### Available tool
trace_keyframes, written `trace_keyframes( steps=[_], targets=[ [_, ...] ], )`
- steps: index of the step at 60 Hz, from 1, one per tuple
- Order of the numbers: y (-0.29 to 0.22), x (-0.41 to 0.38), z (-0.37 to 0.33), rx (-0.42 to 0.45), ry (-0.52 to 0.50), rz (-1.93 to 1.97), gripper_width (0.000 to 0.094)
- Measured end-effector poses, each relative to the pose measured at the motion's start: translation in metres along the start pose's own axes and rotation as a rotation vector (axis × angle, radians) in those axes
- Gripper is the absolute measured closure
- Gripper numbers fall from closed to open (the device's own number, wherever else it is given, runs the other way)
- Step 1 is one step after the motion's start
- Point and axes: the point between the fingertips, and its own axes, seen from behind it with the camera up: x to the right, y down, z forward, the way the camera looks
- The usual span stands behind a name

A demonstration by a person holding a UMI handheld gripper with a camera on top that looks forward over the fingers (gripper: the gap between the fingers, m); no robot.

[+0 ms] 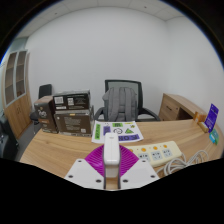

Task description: Unplug charger

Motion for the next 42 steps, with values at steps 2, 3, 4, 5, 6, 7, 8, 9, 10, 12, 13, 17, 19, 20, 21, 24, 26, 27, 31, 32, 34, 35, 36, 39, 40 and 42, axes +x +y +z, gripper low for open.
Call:
trace_keyframes(
  steps=[2, 3, 4, 5, 6, 7, 8, 9, 10, 12, 13, 17, 19, 20, 21, 24, 26, 27, 31, 32, 34, 35, 36, 39, 40, 42],
  targets=[
    [-0.002, 0.000, 0.000, -0.007, -0.006, -0.001, 0.0798],
    [-0.003, 0.000, 0.000, -0.010, -0.007, 0.000, 0.0801],
    [-0.002, 0.000, 0.000, -0.017, -0.009, 0.001, 0.0803],
    [-0.003, 0.000, 0.000, -0.019, -0.012, 0.000, 0.0805],
    [-0.004, 0.000, 0.000, -0.020, -0.015, -0.002, 0.0805],
    [-0.005, 0.000, -0.001, -0.022, -0.019, -0.002, 0.0805],
    [-0.006, 0.000, -0.001, -0.024, -0.023, 0.005, 0.0805],
    [-0.006, 0.000, -0.003, -0.027, -0.027, 0.020, 0.0805],
    [-0.014, 0.001, -0.007, -0.008, -0.035, 0.042, 0.0805],
    [-0.043, 0.006, -0.019, 0.073, -0.045, 0.062, 0.0804],
    [-0.062, 0.009, -0.027, 0.122, -0.043, 0.052, 0.0804],
    [-0.138, 0.018, -0.052, 0.256, -0.045, 0.017, 0.0806],
    [-0.165, 0.017, -0.063, 0.307, -0.088, 0.043, 0.0806],
    [-0.176, 0.018, -0.068, 0.323, -0.112, 0.060, 0.0807],
    [-0.186, 0.021, -0.073, 0.335, -0.133, 0.077, 0.0808],
    [-0.205, 0.042, -0.082, 0.357, -0.156, 0.104, 0.0808],
    [-0.212, 0.062, -0.084, 0.368, -0.151, 0.104, 0.0808],
    [-0.214, 0.072, -0.084, 0.374, -0.147, 0.102, 0.0808],
    [-0.224, 0.106, -0.079, 0.380, -0.128, 0.089, 0.0807],
    [-0.220, 0.116, -0.076, 0.375, -0.124, 0.086, 0.0807],
    [-0.210, 0.136, -0.068, 0.357, -0.119, 0.087, 0.0805],
    [-0.203, 0.146, -0.064, 0.344, -0.119, 0.091, 0.0805],
    [-0.196, 0.155, -0.059, 0.331, -0.119, 0.099, 0.0805],
    [-0.171, 0.185, -0.041, 0.291, -0.123, 0.125, 0.0803],
    [-0.162, 0.193, -0.038, 0.272, -0.120, 0.132, 0.0803],
    [-0.144, 0.210, -0.025, 0.233, -0.110, 0.145, 0.0804]
  ],
)
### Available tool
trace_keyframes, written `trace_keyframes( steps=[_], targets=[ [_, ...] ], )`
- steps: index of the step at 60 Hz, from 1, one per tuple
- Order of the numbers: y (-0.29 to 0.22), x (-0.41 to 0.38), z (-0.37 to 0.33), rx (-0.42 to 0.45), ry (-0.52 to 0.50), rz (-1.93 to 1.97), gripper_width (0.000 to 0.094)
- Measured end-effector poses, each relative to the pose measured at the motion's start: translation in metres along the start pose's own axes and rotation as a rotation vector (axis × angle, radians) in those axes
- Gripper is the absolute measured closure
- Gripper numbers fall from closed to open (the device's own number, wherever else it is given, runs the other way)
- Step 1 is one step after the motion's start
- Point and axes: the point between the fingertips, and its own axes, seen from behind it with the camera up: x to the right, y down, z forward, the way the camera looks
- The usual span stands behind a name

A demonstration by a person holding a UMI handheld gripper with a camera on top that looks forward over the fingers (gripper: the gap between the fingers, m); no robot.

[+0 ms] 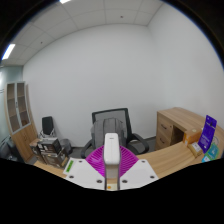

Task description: Unplug charger

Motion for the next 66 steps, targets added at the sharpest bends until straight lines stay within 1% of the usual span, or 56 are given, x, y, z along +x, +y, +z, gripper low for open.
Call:
trace_keyframes(
  steps=[6, 9, 11, 21, 25, 27, 32, 35, 39, 41, 44, 48, 56, 66],
  targets=[
    [0.055, 0.054, 0.016, -0.113, 0.048, 0.050, 0.0803],
    [0.086, 0.079, 0.023, -0.156, 0.050, 0.093, 0.0800],
    [0.098, 0.086, 0.026, -0.184, 0.047, 0.133, 0.0798],
    [0.153, 0.123, 0.026, -0.284, 0.040, 0.235, 0.0757],
    [0.157, 0.130, 0.025, -0.279, 0.030, 0.247, 0.0717],
    [0.159, 0.134, 0.023, -0.286, 0.024, 0.248, 0.0676],
    [0.169, 0.161, 0.014, -0.329, 0.091, 0.190, 0.0486],
    [0.177, 0.174, 0.008, -0.359, 0.130, 0.152, 0.0432],
    [0.185, 0.181, 0.001, -0.401, 0.147, 0.156, 0.0303],
    [0.183, 0.188, -0.002, -0.409, 0.156, 0.133, 0.0249],
    [0.172, 0.196, -0.009, -0.398, 0.179, 0.074, 0.0162],
    [0.148, 0.200, -0.024, -0.372, 0.191, -0.007, 0.0082],
    [0.098, 0.185, -0.074, -0.347, 0.202, -0.131, 0.0073],
    [0.046, 0.143, -0.162, -0.287, 0.193, -0.209, 0.0083]
  ],
)
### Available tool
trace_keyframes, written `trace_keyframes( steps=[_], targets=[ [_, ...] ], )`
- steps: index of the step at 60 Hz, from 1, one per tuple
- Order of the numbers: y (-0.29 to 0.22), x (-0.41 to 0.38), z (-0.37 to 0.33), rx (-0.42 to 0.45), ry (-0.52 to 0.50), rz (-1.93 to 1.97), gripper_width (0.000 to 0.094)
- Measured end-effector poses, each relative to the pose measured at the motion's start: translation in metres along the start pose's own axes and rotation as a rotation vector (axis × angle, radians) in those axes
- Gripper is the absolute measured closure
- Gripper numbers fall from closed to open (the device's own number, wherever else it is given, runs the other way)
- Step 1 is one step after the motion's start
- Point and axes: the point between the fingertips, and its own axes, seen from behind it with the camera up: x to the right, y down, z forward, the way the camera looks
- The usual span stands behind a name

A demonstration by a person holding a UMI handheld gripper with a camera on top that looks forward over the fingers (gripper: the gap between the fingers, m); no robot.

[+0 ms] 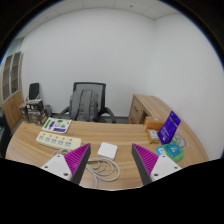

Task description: Unplug charger

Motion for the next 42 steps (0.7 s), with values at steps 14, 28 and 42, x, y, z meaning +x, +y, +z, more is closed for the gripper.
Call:
trace_keyframes(
  steps=[14, 28, 42],
  targets=[
    [0.008, -0.036, -0.138, 0.011, 0.003, -0.013, 0.0077],
    [0.014, -0.054, -0.216, 0.038, 0.017, -0.002, 0.0074],
    [0.012, -0.069, -0.240, 0.039, 0.014, 0.016, 0.0078]
  ],
)
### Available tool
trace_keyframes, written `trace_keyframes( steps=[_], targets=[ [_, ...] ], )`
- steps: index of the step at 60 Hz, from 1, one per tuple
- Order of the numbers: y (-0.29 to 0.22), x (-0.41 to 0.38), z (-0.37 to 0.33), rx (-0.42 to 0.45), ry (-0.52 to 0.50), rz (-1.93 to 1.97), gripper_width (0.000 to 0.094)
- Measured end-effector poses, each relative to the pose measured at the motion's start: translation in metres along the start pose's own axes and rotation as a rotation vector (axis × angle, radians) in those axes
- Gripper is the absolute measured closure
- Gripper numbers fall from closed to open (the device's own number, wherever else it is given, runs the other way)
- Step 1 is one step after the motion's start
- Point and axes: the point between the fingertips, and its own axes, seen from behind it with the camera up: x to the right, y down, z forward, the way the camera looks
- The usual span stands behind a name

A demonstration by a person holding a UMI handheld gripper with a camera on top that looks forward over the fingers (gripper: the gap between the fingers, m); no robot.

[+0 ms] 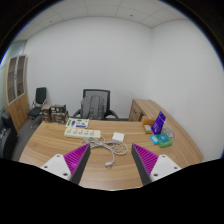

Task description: Unplug charger

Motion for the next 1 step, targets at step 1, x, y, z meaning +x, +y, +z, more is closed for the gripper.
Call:
trace_keyframes(
  steps=[1],
  targets=[
    [0.0001, -0.0014, -0.0002, -0.001, -0.001, 0.000, 0.0078]
  ],
)
